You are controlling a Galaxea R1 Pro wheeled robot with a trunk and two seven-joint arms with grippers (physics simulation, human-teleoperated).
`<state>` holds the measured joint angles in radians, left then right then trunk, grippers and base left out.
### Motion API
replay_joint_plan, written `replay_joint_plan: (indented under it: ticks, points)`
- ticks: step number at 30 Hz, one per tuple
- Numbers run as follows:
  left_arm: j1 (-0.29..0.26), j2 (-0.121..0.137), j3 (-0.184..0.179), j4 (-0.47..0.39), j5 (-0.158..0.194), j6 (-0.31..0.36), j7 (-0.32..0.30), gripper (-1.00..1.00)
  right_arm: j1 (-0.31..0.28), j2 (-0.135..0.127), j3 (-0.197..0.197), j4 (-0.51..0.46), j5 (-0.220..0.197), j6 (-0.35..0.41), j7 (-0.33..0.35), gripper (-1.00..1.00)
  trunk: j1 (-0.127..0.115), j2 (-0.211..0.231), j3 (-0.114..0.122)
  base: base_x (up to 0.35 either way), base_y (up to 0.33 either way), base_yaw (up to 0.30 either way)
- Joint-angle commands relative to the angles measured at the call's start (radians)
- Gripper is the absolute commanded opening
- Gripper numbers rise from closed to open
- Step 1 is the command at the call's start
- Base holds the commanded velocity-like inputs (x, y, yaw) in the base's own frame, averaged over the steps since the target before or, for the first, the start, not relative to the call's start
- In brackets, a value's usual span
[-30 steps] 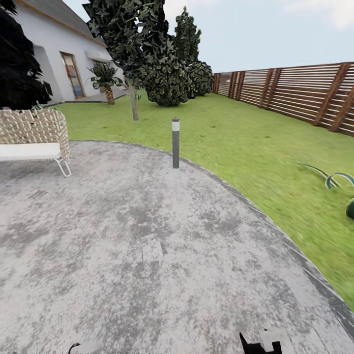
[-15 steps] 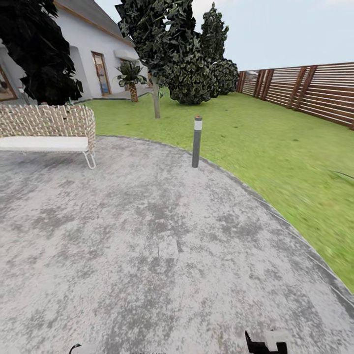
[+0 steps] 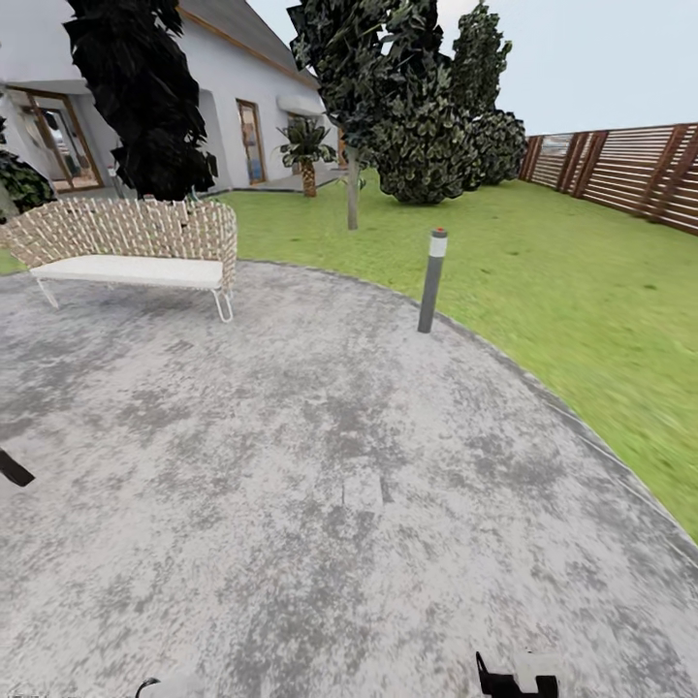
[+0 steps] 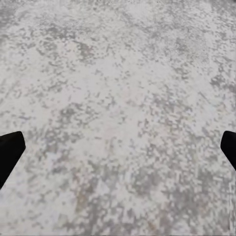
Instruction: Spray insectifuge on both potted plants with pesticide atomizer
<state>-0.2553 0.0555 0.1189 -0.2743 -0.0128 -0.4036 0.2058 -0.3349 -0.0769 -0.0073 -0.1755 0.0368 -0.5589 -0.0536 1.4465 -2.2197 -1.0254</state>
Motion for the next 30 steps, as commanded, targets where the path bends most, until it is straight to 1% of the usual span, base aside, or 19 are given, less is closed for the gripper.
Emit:
replay_joint_plan:
  ticks: [1, 15, 26, 30]
  points:
    - [-0.001, 0.0, 0.002, 0.001, 0.0, -0.004, 0.001, -1.0, 0.0, 0.0, 0.0, 0.0, 0.004, -0.003, -0.004, 1.0, 0.0, 0.0, -0.001, 0.264, 0.0, 0.276]
    - [-0.001, 0.0, 0.002, 0.001, 0.004, -0.004, 0.003, -1.0, -0.001, 0.0, 0.0, -0.001, 0.003, -0.002, -0.002, 1.0, 0.0, 0.0, -0.008, 0.33, 0.0, 0.275]
    - [-0.001, 0.0, 0.002, 0.001, 0.004, -0.004, 0.003, -1.0, 0.0, 0.0, 0.001, 0.0, 0.005, -0.003, 0.002, 1.0, 0.0, 0.0, -0.001, 0.34, 0.0, 0.258]
    - [-0.001, 0.0, 0.002, 0.002, 0.004, -0.004, 0.003, -1.0, 0.0, -0.006, 0.003, 0.001, 0.01, -0.004, 0.004, 1.0, 0.0, 0.0, 0.003, 0.34, -0.04, 0.175]
